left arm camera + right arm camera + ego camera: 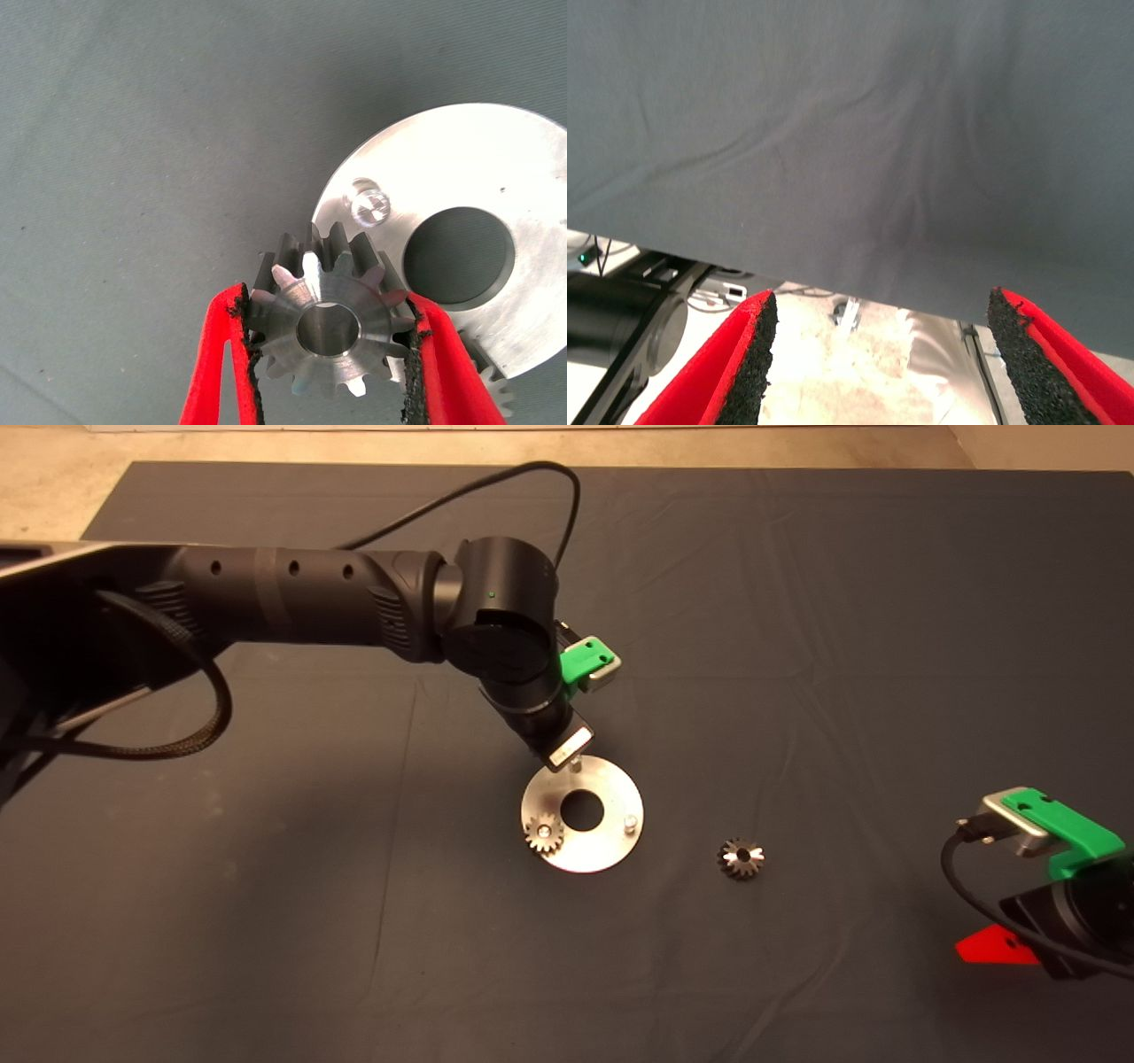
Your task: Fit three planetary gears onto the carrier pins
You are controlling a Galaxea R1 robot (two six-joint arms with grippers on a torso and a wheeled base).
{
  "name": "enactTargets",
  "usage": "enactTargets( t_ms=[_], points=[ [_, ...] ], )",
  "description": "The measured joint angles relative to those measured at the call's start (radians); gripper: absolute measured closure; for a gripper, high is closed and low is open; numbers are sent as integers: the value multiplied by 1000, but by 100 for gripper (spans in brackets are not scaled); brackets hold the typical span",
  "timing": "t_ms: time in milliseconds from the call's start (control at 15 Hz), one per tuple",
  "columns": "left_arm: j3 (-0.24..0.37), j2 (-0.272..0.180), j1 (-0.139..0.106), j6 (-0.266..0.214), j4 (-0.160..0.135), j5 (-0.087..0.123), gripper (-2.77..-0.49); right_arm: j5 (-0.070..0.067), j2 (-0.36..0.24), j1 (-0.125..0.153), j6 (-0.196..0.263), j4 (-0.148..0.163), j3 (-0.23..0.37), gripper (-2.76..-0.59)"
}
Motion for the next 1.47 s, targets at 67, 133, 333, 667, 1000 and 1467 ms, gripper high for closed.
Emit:
enactTargets(
  t_ms=[67,133,333,667,1000,1467],
  points=[
    [0,5,0,0,0,-1,-59,0,0,-6,0,0,0,-175],
    [-1,10,0,0,0,-2,-59,0,0,-8,0,0,0,-175],
    [-1,13,0,-11,-8,-36,-59,0,0,-13,0,0,0,-175],
    [-19,13,0,-18,-38,-75,-59,0,0,-13,0,0,0,-175],
    [-40,16,0,-18,-38,-100,-59,0,1,-13,0,0,0,-175],
    [-45,17,3,-22,-38,-122,-59,0,3,-13,0,0,0,-175]
  ],
)
